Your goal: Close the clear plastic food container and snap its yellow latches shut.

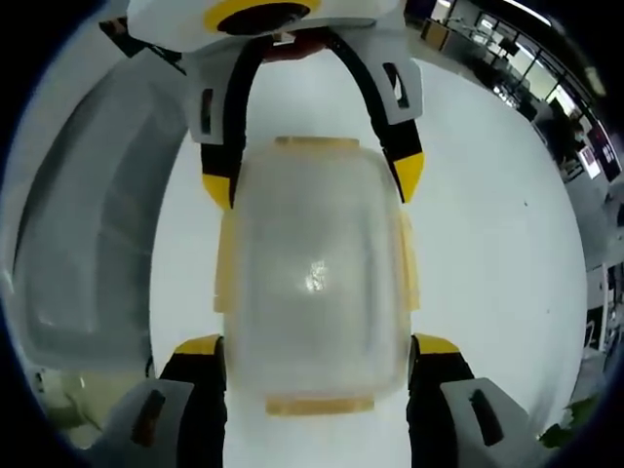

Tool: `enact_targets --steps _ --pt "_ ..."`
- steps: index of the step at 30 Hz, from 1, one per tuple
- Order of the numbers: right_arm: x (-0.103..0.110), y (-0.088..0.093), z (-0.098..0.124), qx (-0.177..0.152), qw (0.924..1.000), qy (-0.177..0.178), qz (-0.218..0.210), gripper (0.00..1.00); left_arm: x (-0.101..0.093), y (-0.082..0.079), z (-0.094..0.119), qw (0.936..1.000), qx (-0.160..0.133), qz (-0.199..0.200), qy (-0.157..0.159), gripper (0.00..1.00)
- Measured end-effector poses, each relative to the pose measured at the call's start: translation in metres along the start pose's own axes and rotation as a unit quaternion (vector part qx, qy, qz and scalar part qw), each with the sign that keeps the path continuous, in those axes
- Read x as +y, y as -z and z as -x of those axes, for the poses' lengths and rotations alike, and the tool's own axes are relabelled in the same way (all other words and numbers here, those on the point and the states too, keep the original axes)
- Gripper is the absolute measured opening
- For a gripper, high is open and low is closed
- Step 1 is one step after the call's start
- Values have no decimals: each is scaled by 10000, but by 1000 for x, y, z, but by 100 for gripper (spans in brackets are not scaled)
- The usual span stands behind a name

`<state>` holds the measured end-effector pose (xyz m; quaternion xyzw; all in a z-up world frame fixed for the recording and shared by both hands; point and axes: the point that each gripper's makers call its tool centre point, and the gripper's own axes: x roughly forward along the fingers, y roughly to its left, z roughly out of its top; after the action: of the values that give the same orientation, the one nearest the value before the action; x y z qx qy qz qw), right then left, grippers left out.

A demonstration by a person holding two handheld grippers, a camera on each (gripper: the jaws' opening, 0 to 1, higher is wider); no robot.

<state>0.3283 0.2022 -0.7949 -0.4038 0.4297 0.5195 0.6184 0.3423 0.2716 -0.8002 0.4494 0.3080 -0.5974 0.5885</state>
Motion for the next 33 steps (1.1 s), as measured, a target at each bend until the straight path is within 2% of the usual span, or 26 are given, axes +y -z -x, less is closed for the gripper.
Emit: enact_targets --steps 20,33 --pt "-1 -20 -7 97 9998 -32 154 76 -1 19 9 9999 -40 147 -54 83" --pt "-1 -41 -13 66 9996 -47 256 76 -2 39 18 9996 9 247 -96 83"
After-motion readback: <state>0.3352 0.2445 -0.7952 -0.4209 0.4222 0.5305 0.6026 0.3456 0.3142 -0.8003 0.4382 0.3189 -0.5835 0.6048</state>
